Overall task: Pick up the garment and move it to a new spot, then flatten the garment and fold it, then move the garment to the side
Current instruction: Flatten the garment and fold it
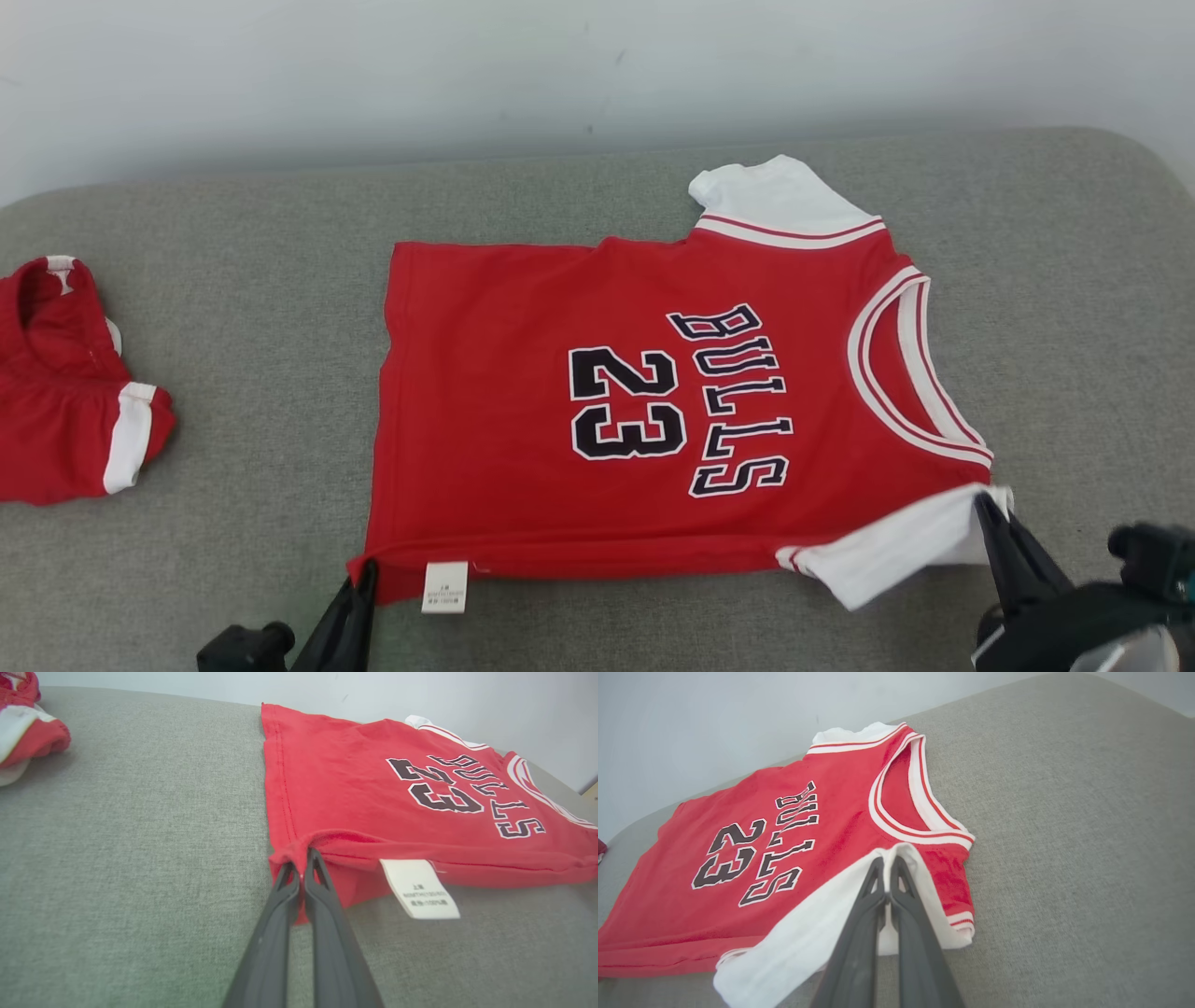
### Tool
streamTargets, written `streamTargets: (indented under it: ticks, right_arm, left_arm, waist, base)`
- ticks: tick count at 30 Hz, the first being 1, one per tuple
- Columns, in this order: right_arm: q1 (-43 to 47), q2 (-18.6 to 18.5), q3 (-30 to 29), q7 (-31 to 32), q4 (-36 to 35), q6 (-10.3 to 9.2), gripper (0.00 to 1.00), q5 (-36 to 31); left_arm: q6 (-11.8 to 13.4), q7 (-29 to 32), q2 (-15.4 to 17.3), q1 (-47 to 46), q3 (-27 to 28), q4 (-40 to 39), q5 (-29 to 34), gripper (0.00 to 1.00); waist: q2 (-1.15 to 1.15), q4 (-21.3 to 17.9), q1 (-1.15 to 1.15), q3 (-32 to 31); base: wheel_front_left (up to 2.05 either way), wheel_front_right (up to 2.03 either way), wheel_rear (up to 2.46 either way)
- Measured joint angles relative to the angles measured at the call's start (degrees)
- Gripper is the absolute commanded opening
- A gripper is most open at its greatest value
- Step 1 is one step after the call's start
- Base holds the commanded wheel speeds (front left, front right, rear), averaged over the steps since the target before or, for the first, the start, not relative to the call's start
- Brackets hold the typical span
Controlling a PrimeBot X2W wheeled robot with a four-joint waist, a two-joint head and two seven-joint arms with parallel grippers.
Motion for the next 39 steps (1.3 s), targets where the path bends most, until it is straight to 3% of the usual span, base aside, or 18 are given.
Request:
streamTargets:
  ticks: [6, 18, 26, 27, 28, 29, 30, 39]
  right_arm:
    - [-10.09, -2.98, 2.46, 0.47, 6.45, 0.0, 0.0, 0.46]
    - [-31.6, -5.32, 7.82, -5.89, 29.43, 0.0, 0.0, 0.15]
    - [-36.96, -6.16, 9.44, -10.42, 38.72, 0.0, 0.0, 0.97]
    - [-37.28, -6.14, 9.82, -11.48, 39.47, 0.0, 0.04, 0.99]
    - [-37.65, -6.16, 10.22, -12.24, 40.33, 0.0, 0.59, 0.99]
    - [-37.97, -6.16, 10.47, -13.12, 41.03, 0.0, 1.0, 1.09]
    - [-38.24, -6.16, 10.78, -13.83, 41.7, 0.0, 1.0, 1.54]
    - [-35.26, -9.95, 16.04, -20.56, 43.53, 0.0, 1.0, 1.66]
  left_arm:
    - [-0.48, 0.42, 0.63, -3.41, -0.32, 0.59, 0.55, 0.0]
    - [-2.48, 3.03, 2.3, -14.29, -3.42, 3.34, 3.19, 0.0]
    - [-3.53, 2.77, 2.68, -18.76, -5.49, 7.4, 3.82, 0.0]
    - [-3.55, 2.67, 2.7, -19.25, -5.9, 7.95, 3.88, 0.0]
    - [-3.59, 2.5, 2.7, -19.68, -6.15, 8.7, 3.9, 0.0]
    - [-3.6, 2.35, 2.69, -19.99, -6.11, 9.38, 3.9, 0.38]
    - [-3.6, 1.93, 2.7, -20.23, -6.09, 9.96, 3.94, 1.0]
    - [-2.0, 0.15, 0.31, -17.32, -3.33, 10.87, 3.8, 1.0]
  waist:
    - [0.0, 0.43, 0.0, 0.71]
    - [0.0, 1.15, 0.0, 3.89]
    - [0.0, 1.49, 0.01, 5.35]
    - [0.0, 1.5, 0.0, 5.33]
    - [0.0, 1.49, 0.01, 5.27]
    - [0.0, 1.45, 0.0, 5.18]
    - [0.0, 1.4, 0.0, 5.06]
    - [0.0, 1.14, -0.01, 2.34]
  base:
    - [0.0, 0.0, 0.0]
    - [0.0, 0.0, 0.0]
    - [0.0, 0.0, 0.0]
    - [0.0, 0.0, 0.0]
    - [0.0, 0.0, 0.0]
    - [0.0, 0.0, 0.0]
    - [0.0, 0.0, 0.0]
    - [0.0, 0.0, 0.0]
